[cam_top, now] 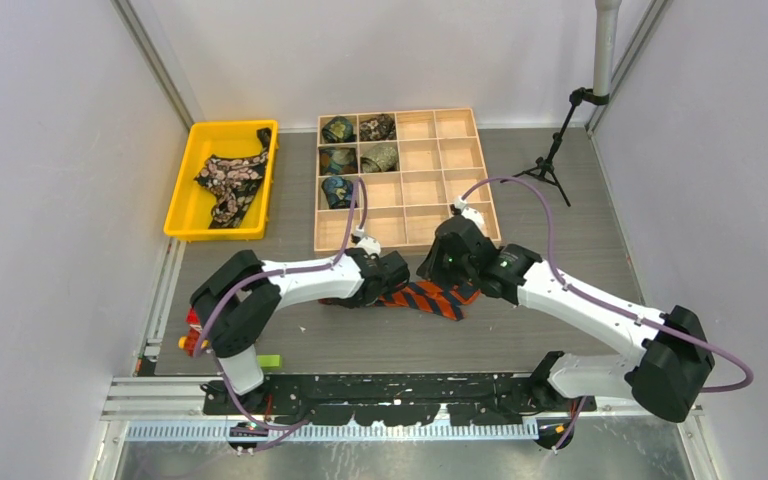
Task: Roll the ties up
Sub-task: Roll the tie at the center of the board.
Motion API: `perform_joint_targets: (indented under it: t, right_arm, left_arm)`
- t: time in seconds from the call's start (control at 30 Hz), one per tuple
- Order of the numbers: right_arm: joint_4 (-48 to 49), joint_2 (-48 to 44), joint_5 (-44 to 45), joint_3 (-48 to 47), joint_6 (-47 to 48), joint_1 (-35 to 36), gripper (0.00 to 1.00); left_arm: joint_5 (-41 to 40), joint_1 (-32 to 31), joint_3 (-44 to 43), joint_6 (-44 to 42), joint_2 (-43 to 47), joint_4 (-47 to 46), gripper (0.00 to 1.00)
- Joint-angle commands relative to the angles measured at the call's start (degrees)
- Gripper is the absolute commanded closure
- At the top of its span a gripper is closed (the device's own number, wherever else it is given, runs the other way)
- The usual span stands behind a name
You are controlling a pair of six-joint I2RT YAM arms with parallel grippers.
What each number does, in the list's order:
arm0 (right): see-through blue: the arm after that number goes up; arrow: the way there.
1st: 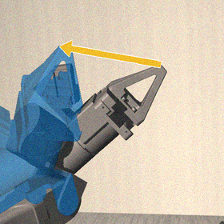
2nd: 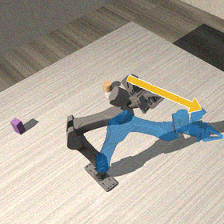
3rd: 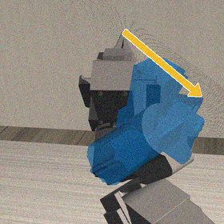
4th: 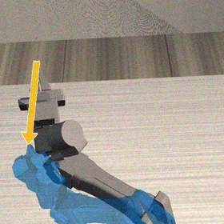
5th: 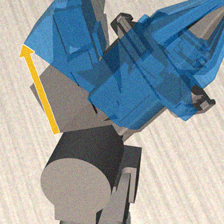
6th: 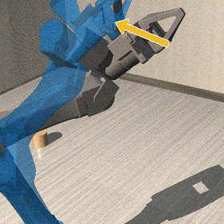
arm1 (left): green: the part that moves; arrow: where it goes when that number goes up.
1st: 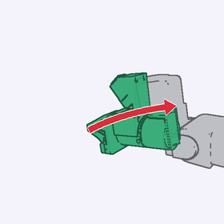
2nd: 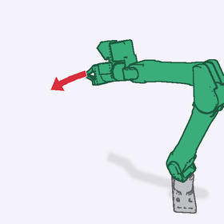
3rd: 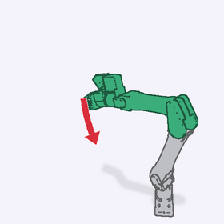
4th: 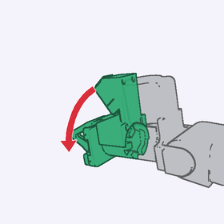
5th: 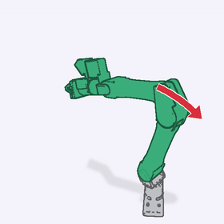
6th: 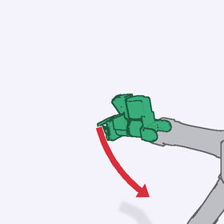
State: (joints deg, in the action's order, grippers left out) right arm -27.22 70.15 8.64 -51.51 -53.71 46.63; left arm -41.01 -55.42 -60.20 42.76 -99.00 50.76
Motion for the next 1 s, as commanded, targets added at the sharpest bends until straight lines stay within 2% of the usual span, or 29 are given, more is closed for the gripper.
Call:
perform_joint_targets:
  t: [0.0,0.23,0.47,0.57,0.77,0.97]
  right_arm:
    - [-0.9,-3.3,2.3,-0.4,-0.1,-0.2,0.82]
    - [-2.0,-5.1,2.7,-1.0,-0.1,-0.3,0.82]
    - [-2.8,-5.3,2.4,-2.1,-0.3,-0.2,0.82]
    - [-3.5,-5.4,2.7,-2.7,0.1,-0.2,0.82]
    - [-5.1,-4.2,2.9,-5.2,0.6,-0.2,0.82]
    - [-5.7,-2.8,3.0,-7.5,0.9,-0.2,0.82]
  left_arm:
    - [0.0,-0.9,-2.6,3.4,-3.2,-0.2,0.83]
    - [2.8,-1.1,-4.7,3.1,-5.8,-1.7,0.75]
    - [4.9,-1.1,-4.9,2.3,-4.3,-2.4,0.53]
    - [5.7,-1.1,-5.1,1.6,-2.9,-2.3,0.48]
    - [7.1,-1.1,-5.0,-0.1,0.7,-2.2,0.43]
    - [7.8,-1.1,-5.4,-1.1,4.3,-1.5,0.42]
